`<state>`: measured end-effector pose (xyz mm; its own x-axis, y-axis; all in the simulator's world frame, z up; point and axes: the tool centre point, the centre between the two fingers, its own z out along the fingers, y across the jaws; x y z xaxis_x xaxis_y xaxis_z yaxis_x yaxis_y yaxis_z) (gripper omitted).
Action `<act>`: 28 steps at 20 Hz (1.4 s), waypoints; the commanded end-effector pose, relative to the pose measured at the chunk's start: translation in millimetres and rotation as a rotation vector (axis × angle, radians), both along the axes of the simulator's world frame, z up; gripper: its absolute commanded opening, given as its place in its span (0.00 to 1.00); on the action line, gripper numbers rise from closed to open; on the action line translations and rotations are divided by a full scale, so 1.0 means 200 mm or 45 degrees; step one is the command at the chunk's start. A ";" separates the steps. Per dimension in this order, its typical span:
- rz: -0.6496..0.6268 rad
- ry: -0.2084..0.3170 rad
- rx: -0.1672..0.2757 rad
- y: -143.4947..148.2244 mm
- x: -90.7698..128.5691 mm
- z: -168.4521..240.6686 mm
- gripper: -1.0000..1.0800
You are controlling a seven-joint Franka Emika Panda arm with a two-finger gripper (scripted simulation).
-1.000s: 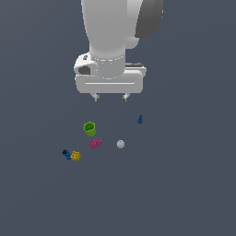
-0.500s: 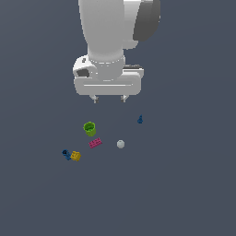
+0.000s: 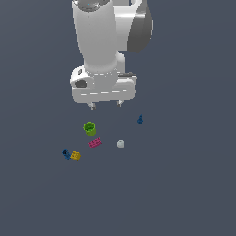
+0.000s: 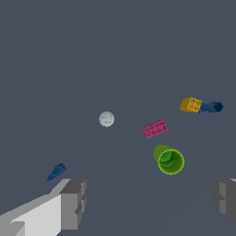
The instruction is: Pick up a designated object from a clutter of objects.
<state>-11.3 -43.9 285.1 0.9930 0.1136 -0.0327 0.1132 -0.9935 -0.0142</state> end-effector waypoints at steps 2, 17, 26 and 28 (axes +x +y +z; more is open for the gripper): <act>0.072 -0.004 0.005 -0.04 0.00 -0.07 0.96; 0.434 -0.027 0.020 -0.25 -0.04 -0.43 0.96; 0.650 -0.038 0.020 -0.37 -0.11 -0.64 0.96; 0.698 -0.040 0.019 -0.40 -0.12 -0.69 0.96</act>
